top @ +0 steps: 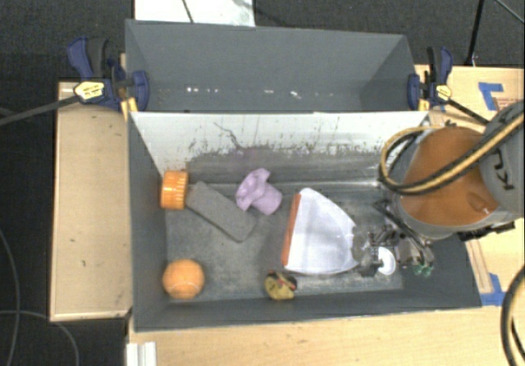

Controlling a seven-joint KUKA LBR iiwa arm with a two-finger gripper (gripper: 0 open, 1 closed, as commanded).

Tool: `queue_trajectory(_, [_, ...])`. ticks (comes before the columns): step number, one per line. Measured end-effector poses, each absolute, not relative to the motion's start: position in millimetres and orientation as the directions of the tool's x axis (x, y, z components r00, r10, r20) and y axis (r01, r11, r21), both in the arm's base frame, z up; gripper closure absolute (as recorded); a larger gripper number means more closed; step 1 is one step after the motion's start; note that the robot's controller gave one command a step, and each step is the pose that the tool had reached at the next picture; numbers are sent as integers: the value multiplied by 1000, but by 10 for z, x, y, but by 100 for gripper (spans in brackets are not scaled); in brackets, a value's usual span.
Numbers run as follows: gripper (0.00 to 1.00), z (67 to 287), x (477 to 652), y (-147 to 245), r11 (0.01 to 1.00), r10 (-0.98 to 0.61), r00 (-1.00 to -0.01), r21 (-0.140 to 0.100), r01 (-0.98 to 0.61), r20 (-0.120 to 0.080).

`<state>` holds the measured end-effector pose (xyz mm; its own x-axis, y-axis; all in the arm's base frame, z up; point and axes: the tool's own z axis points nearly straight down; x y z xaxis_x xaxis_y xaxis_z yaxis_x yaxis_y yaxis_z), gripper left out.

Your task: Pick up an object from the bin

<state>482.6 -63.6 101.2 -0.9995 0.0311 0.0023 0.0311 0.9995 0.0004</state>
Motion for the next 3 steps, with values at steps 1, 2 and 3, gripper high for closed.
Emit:
queue_trajectory(1, [100, 1176, 4822, -634, 1000, 31, -1000, 1, 31, 4])
queue_trajectory(2, [100, 1378, 4817, -634, 1000, 31, -1000, 1, 31, 7])
queue_trajectory(3, [100, 1593, 4827, -636, 1000, 31, -1000, 0, 31, 1])
